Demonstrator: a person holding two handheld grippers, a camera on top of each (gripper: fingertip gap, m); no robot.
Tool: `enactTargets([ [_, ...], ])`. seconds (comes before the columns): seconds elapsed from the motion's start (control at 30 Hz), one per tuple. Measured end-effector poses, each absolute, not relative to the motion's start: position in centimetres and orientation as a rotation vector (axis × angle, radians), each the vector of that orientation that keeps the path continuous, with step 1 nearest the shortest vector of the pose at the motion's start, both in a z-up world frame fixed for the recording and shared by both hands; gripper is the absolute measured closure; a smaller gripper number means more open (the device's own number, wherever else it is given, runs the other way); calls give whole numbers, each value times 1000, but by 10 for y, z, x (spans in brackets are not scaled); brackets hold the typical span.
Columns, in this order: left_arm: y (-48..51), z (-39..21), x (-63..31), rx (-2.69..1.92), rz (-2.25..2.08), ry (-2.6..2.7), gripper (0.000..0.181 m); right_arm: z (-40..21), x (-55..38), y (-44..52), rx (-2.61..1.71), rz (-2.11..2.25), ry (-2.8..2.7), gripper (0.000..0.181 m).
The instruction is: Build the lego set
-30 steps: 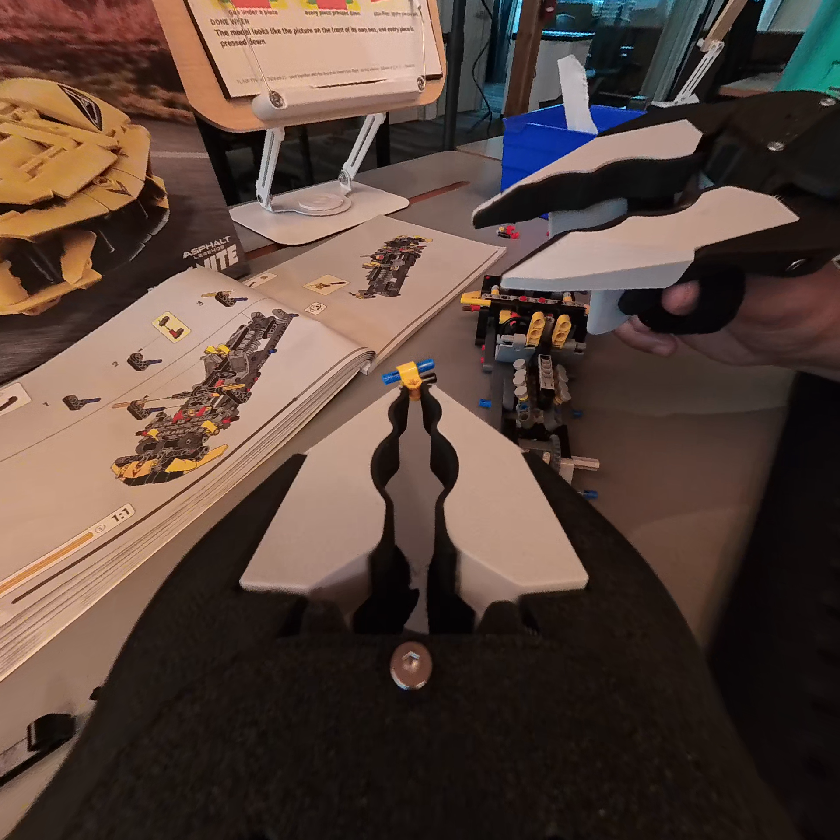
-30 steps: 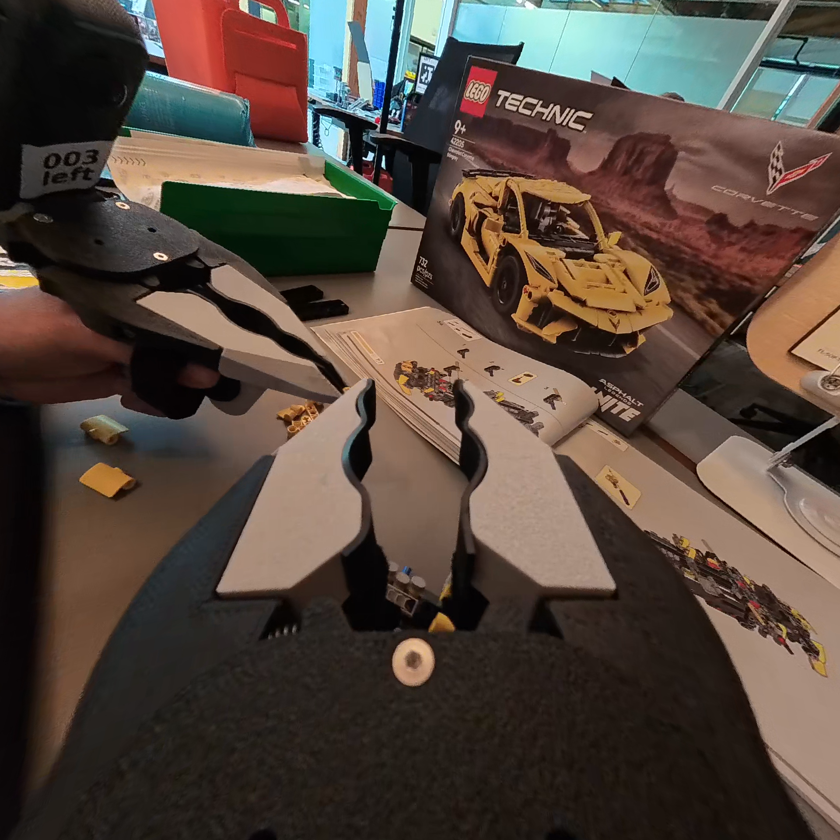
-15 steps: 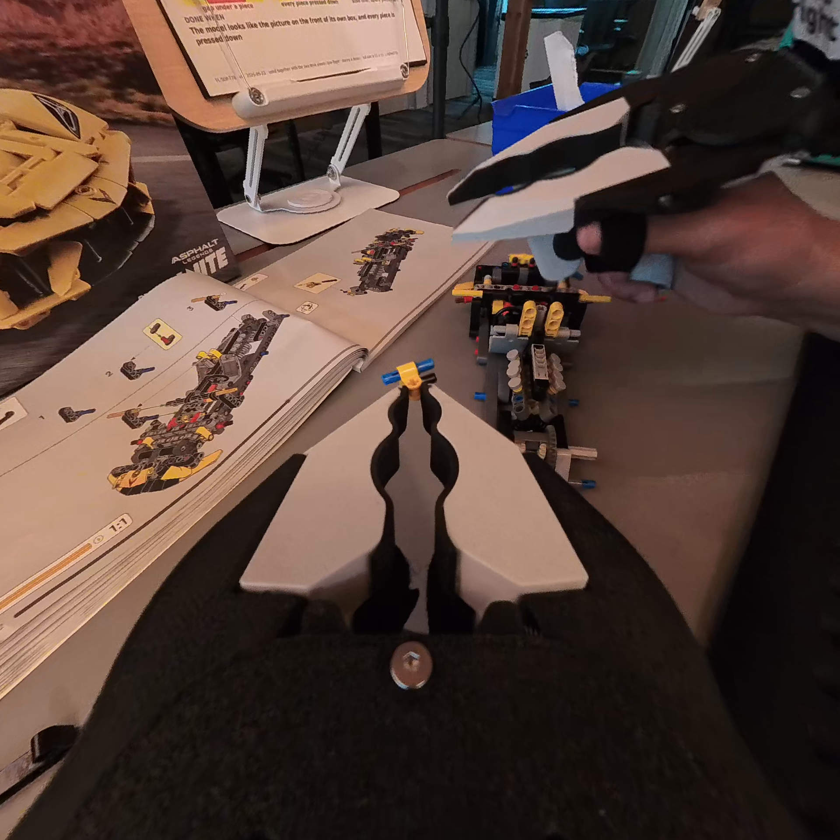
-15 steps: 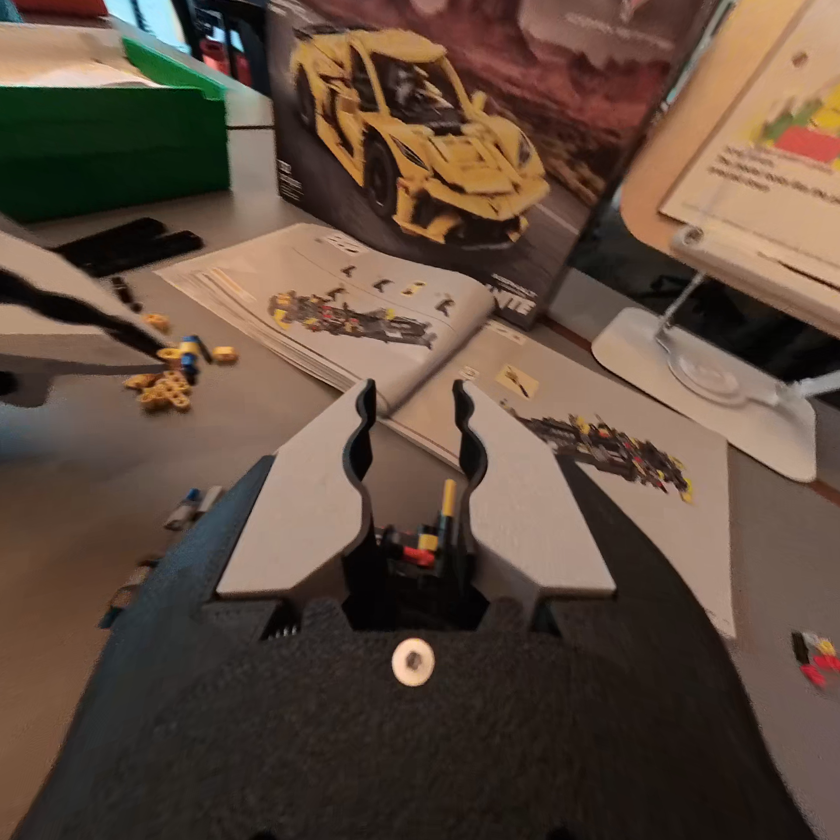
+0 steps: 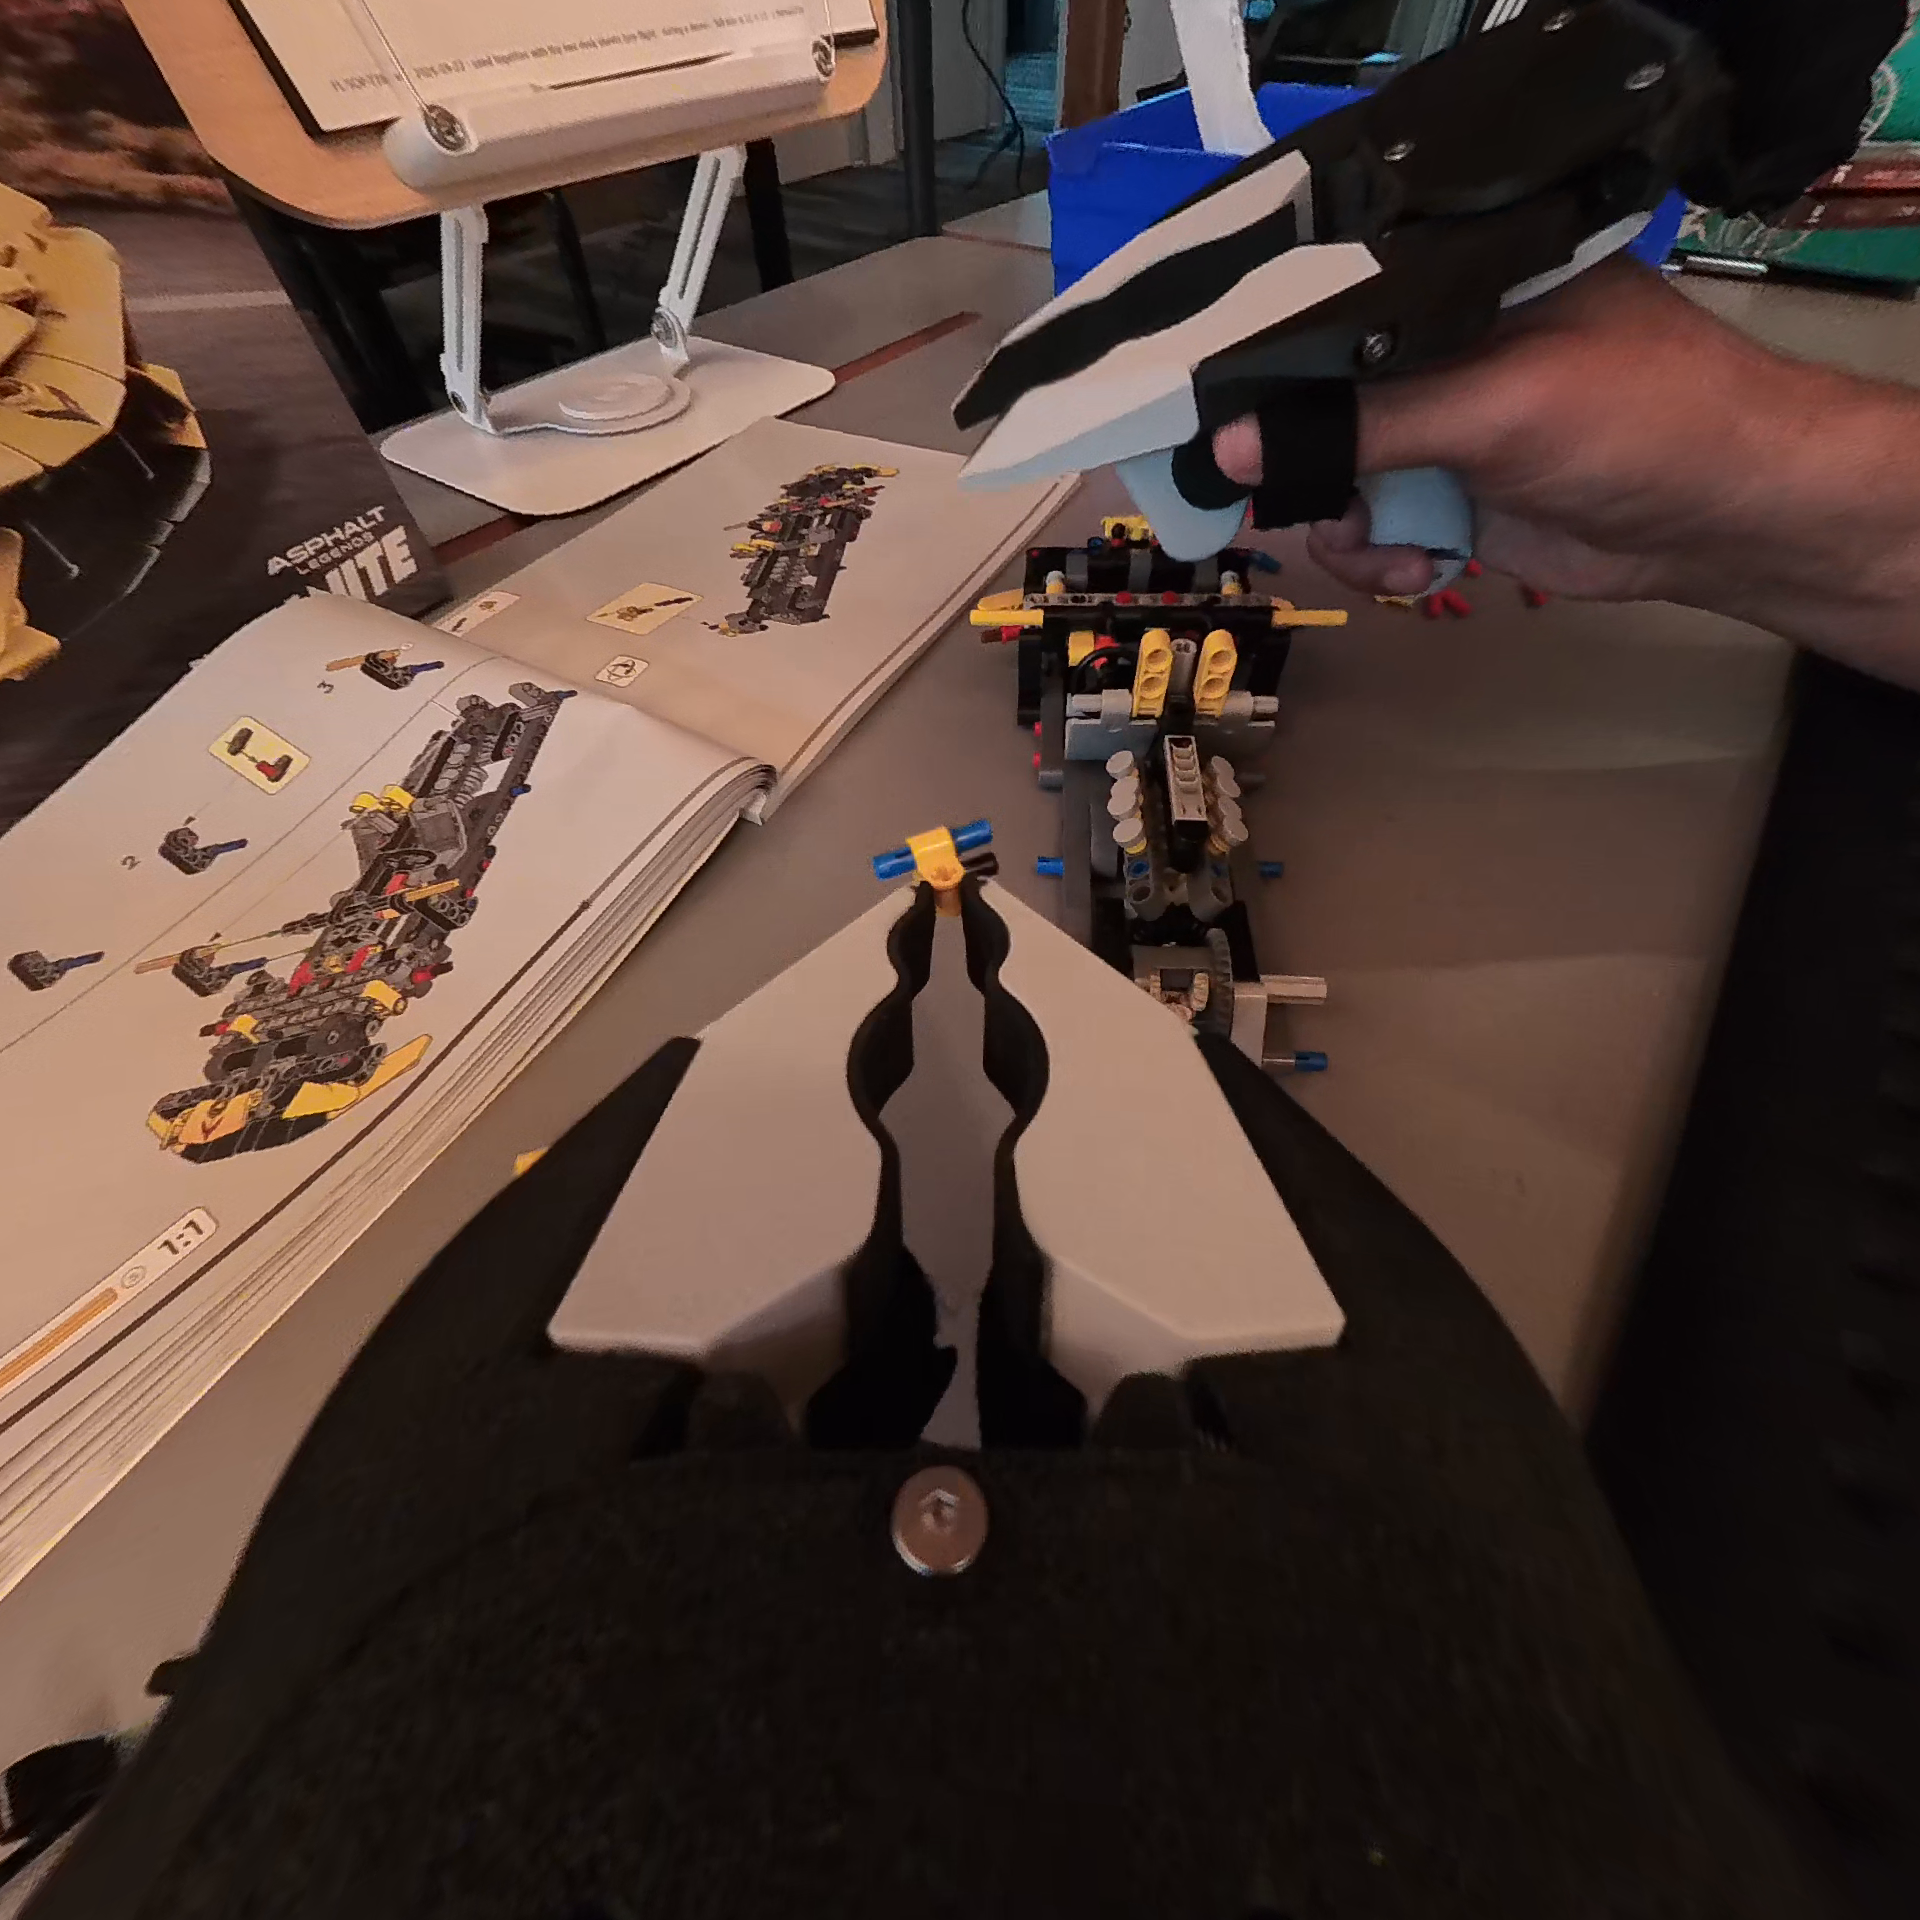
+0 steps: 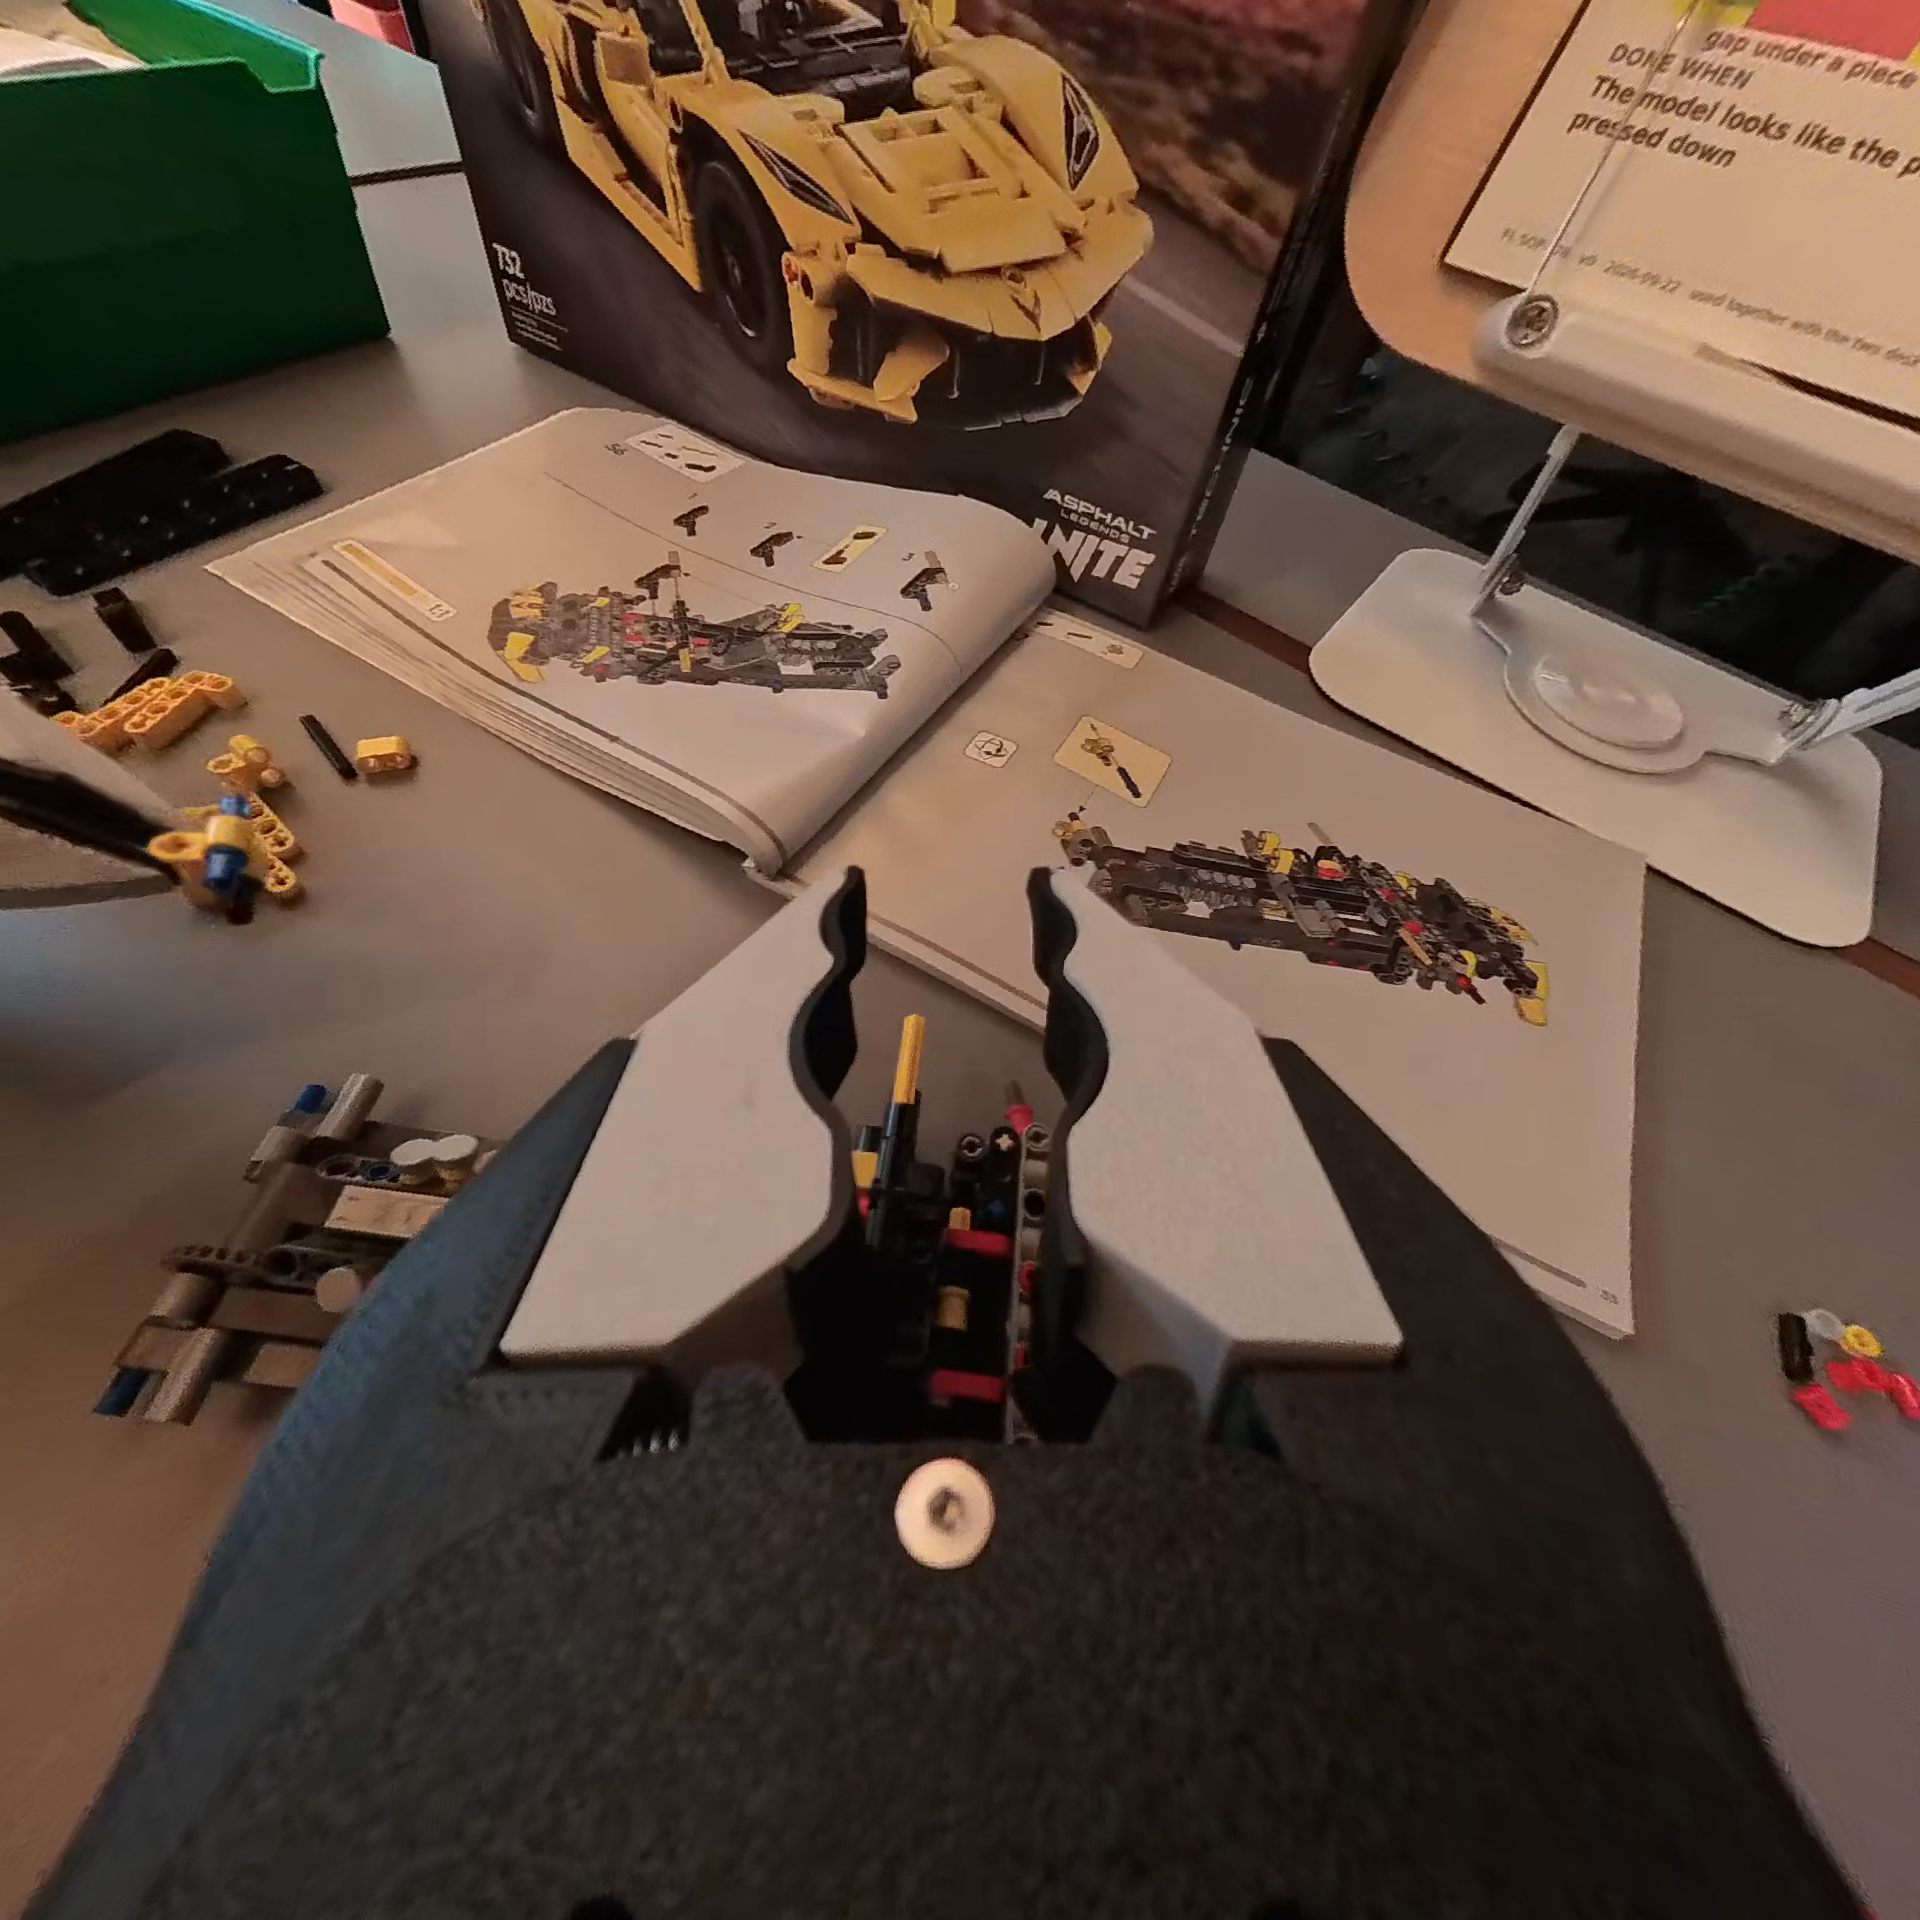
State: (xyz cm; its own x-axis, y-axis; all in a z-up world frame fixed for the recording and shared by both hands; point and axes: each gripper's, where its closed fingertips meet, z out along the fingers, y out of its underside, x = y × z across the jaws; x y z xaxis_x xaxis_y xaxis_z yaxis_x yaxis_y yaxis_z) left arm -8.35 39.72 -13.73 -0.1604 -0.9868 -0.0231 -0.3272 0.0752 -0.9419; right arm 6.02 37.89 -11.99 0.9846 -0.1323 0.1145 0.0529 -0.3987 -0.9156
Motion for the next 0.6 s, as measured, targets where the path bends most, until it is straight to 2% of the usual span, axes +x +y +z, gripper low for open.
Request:
enactTargets([
  [0.6, 372, -174, -95, -1251, -1094, 1950, 175, -109, 27, 384, -1923, -86, -57, 150],
])
